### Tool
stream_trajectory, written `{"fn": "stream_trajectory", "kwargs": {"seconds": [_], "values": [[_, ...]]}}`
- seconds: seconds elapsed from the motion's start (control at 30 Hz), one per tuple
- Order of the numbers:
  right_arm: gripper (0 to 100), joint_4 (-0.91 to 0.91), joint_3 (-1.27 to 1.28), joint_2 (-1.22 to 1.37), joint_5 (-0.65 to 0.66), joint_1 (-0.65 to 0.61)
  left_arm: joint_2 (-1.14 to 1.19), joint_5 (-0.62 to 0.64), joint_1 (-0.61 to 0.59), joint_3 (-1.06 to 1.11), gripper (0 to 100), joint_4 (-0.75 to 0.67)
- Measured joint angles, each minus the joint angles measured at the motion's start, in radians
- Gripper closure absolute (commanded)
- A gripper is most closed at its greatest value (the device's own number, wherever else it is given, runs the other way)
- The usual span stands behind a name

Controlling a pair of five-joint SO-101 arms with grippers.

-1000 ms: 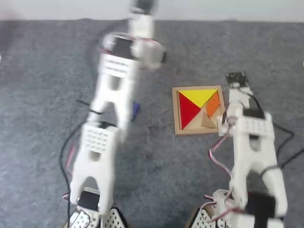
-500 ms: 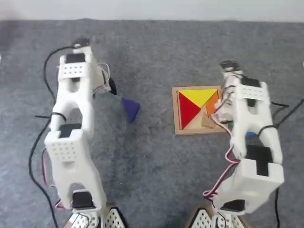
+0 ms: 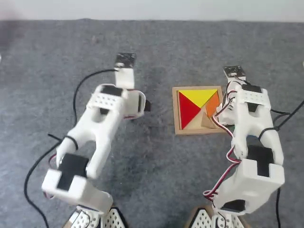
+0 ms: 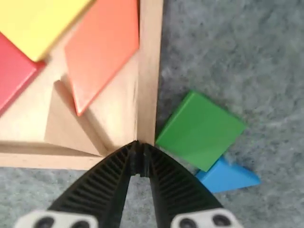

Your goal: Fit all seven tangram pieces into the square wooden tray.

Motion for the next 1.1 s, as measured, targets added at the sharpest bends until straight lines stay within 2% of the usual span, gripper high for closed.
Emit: {"fn": "stream_trajectory", "kwargs": {"seconds": [0.3,0.8,1.1], "values": [[97.7,-0.117,0.097,-0.049,-0.006,0.002,-0.043,-0.038,0.02,0.032,74,-0.025],[97.7,-0.124,0.109,-0.049,-0.091,-0.141,-0.043,-0.055,0.021,0.032,74,-0.025],[97.7,-0.124,0.109,-0.049,-0.157,-0.147,-0.043,-0.055,0.021,0.032,74,-0.025]]}}
